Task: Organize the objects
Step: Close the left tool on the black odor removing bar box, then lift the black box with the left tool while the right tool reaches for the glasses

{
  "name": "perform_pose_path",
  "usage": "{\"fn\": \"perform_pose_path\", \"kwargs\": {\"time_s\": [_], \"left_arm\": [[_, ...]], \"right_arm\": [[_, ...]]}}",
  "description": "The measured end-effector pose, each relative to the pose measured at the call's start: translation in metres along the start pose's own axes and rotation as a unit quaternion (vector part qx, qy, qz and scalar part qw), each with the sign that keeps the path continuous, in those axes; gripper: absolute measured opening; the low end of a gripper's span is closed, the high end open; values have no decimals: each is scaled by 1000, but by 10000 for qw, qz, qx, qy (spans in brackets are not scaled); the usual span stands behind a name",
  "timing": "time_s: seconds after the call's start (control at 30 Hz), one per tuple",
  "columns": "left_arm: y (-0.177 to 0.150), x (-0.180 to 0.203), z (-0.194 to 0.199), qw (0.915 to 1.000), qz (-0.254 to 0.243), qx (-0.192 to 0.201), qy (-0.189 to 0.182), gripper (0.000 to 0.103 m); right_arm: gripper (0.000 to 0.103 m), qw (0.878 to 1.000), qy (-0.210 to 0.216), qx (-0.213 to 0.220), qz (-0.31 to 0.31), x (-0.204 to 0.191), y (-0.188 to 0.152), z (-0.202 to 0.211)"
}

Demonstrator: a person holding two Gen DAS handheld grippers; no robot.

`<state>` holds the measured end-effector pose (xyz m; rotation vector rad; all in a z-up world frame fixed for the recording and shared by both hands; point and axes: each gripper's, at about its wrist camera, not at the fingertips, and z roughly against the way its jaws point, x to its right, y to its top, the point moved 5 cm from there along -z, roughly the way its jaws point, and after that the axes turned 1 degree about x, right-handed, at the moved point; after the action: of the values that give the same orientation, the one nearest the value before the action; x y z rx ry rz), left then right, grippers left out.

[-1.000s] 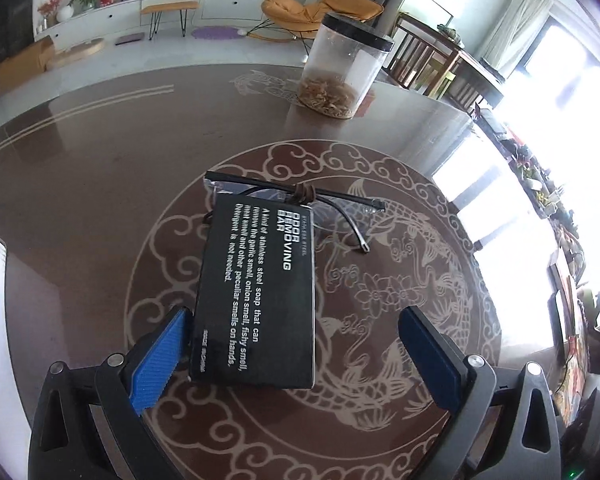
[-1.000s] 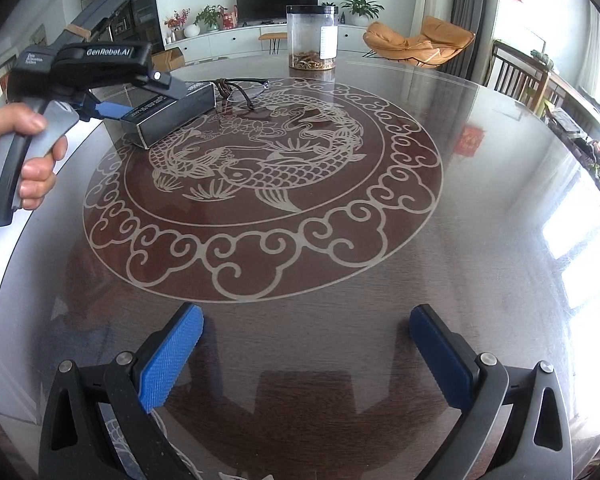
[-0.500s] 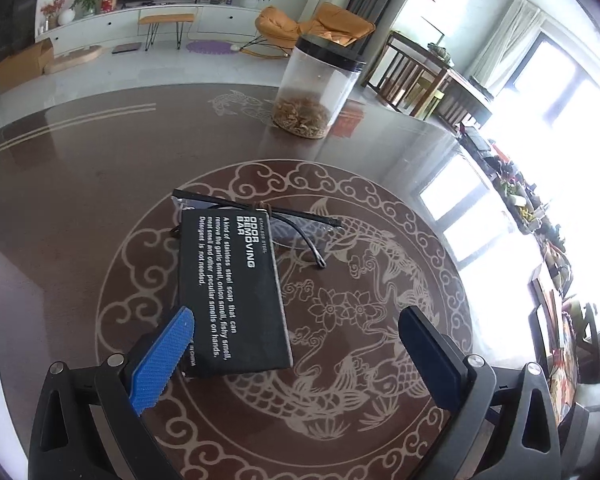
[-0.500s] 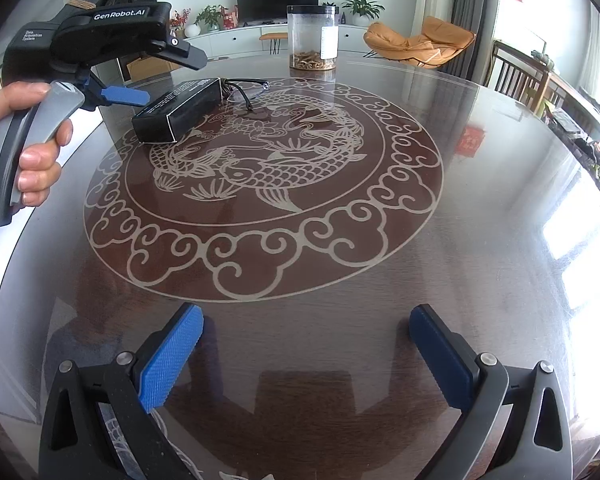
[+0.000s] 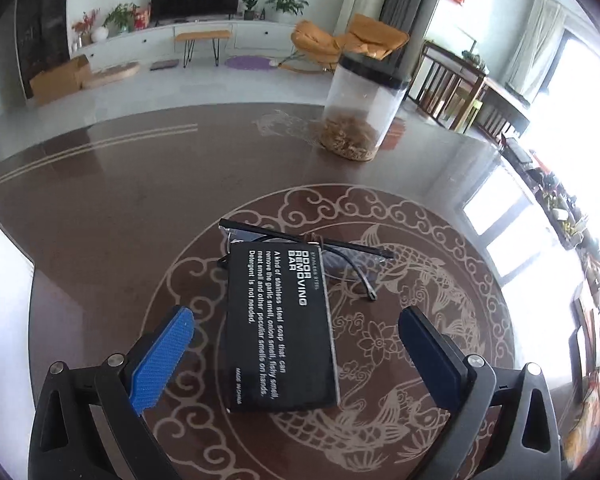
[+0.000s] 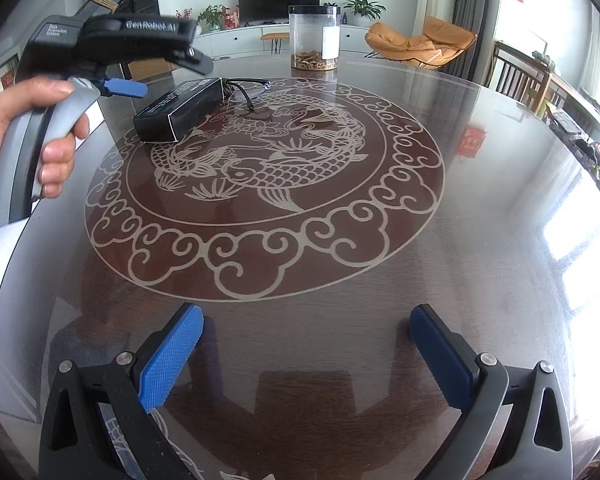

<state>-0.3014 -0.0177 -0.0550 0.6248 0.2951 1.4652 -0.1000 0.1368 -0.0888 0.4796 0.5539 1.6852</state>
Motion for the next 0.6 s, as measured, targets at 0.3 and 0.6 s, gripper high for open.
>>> {"fn": "perform_pose_path", "kwargs": {"time_s": [0.3,0.6], "left_arm": [[-2,10,-42,9969,-352,-619,330,84],[-79,7,6,9961,-98,-268,840,58]], "right_arm": [[103,10000,-1,0,-1,0,0,0],[103,10000,0,-1,-1,0,0,0]]}}
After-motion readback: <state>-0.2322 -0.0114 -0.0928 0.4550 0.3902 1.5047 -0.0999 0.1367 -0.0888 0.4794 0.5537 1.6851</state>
